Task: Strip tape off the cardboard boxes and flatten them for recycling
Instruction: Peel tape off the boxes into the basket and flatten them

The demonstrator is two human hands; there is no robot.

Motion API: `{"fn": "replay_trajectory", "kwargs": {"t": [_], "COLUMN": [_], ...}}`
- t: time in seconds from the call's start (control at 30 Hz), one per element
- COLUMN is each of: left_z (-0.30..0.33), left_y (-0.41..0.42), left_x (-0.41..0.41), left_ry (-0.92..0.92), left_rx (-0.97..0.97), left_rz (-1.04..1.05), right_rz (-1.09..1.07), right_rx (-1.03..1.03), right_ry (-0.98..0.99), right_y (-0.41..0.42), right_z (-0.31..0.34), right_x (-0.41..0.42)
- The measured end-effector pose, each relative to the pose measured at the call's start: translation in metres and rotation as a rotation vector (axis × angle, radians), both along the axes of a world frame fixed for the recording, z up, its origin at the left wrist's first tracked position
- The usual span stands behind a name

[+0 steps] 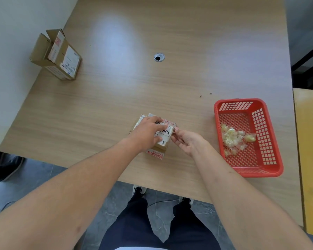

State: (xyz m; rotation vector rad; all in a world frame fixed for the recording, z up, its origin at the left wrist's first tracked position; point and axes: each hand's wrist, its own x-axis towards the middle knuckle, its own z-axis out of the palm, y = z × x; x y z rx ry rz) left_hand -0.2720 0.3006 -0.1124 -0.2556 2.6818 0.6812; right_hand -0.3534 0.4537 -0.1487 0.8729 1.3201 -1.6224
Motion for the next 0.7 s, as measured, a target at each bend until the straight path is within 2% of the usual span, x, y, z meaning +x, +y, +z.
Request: {"fn": "replay_trajectory", "kwargs": {"t": [0.2, 0.4, 0.7], "left_z": [0.000, 0.002, 0.004], "left_y": [-0.001, -0.002, -0.001], "left_x": [-0.004, -0.006, -0.007], "left_ry": [-0.016, -0.019, -0.030], "left_rx": [-0.019, -0.017, -0.018], "left_rz": [-0.016, -0.024, -0.010], "right_rz": [0.184, 0.057, 0.176], "right_rx": [0.133, 0.015, 0.134], "right_ry": [0.045, 0.109, 0.286], "right_y": [0.003, 0.006, 0.009], "right_z": [0.005, 0.006, 0.011], "right_x": [-0.002, 0.009, 0.044]}}
